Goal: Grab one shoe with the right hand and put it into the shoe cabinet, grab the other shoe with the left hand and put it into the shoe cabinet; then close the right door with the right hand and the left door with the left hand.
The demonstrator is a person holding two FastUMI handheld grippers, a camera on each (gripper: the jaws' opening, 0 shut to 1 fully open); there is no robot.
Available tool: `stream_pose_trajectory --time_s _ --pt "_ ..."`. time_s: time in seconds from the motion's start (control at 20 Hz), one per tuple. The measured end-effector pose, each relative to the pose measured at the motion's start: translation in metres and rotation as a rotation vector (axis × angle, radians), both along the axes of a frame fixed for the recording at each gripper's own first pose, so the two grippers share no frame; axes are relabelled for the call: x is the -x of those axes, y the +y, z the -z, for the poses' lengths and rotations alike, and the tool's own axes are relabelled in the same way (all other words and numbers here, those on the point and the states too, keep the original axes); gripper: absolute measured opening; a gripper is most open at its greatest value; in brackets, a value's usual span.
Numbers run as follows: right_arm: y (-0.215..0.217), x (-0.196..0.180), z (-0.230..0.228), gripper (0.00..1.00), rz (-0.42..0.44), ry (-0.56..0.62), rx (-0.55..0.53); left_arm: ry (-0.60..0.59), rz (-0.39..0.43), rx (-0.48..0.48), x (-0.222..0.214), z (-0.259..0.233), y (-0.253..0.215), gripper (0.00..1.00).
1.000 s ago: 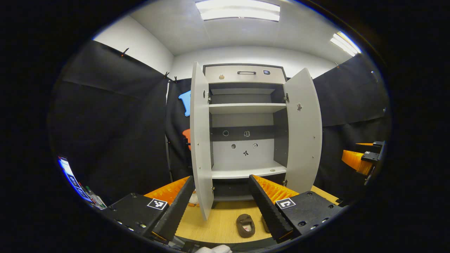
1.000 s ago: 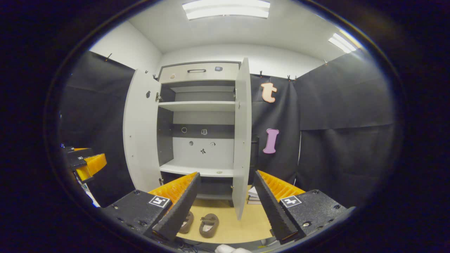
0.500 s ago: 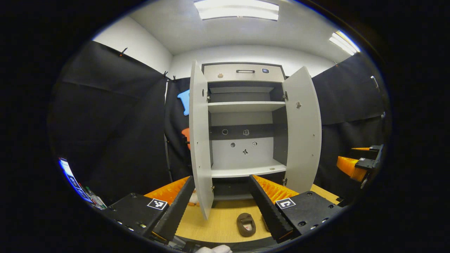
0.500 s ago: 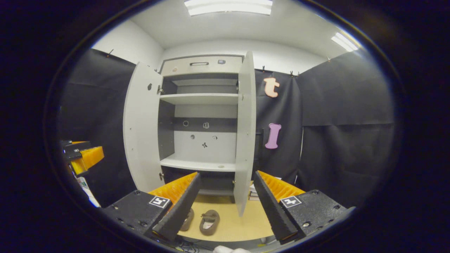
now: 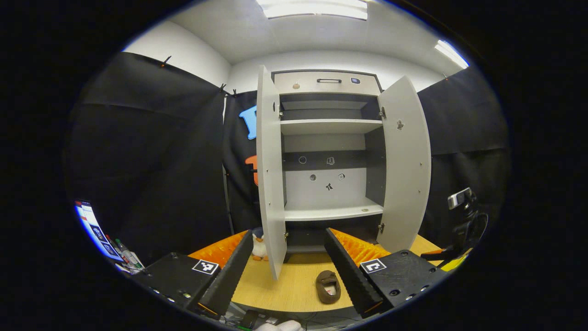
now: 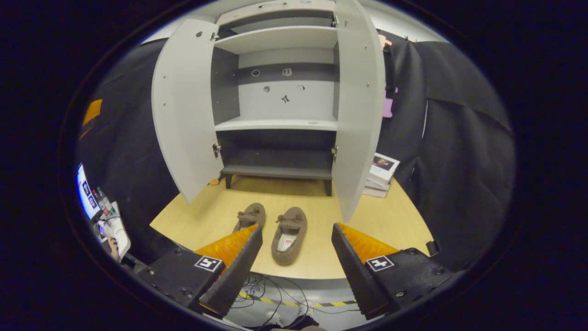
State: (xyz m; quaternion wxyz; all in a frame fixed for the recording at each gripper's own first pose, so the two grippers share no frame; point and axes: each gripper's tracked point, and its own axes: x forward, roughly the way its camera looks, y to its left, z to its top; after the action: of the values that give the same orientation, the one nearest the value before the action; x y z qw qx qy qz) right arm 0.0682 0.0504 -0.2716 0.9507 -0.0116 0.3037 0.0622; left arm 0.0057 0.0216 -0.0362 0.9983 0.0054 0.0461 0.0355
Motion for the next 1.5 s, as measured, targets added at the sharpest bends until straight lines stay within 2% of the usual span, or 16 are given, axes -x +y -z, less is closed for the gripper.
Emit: stream_pose_trajectory --time_s 0.3,0.45,0.75,0.9,0.95,1.0,1.05,1.25,1.4,1.5 --pt "0.031 -0.029 0.072 0.98 -0.057 0.114 -0.001 0.03 -0.066 -0.017 0.002 0.004 0.01 0.96" --pt "0.049 -0.055 0.103 0.97 -0.07 0.155 -0.023 0.048 -0.089 -0.028 0.004 0.007 0.013 0.96" --pt "0.067 -0.105 0.165 0.92 -0.034 0.273 -0.069 0.08 -0.15 -0.046 -0.01 0.01 0.024 0.96" --pt "0.069 -0.124 0.179 0.91 -0.02 0.301 -0.074 0.093 -0.185 -0.056 -0.018 0.009 0.031 0.96" --pt "0.068 -0.133 0.181 0.85 -0.015 0.295 -0.075 0.096 -0.195 -0.059 -0.02 0.011 0.033 0.96" --pt "0.068 -0.139 0.185 0.91 -0.008 0.301 -0.076 0.101 -0.206 -0.061 -0.022 0.012 0.036 0.96" --pt "0.069 -0.144 0.188 0.91 -0.004 0.309 -0.082 0.106 -0.216 -0.062 -0.024 0.013 0.039 0.96" --pt "0.071 -0.158 0.208 0.9 -0.002 0.343 -0.069 0.121 -0.239 -0.05 -0.034 0.019 0.04 0.96" --pt "0.068 -0.172 0.218 0.89 0.027 0.327 -0.051 0.125 -0.242 -0.062 -0.04 0.021 0.04 0.96" --pt "0.069 -0.179 0.223 0.84 0.051 0.325 -0.067 0.131 -0.241 -0.064 -0.044 0.023 0.039 0.96"
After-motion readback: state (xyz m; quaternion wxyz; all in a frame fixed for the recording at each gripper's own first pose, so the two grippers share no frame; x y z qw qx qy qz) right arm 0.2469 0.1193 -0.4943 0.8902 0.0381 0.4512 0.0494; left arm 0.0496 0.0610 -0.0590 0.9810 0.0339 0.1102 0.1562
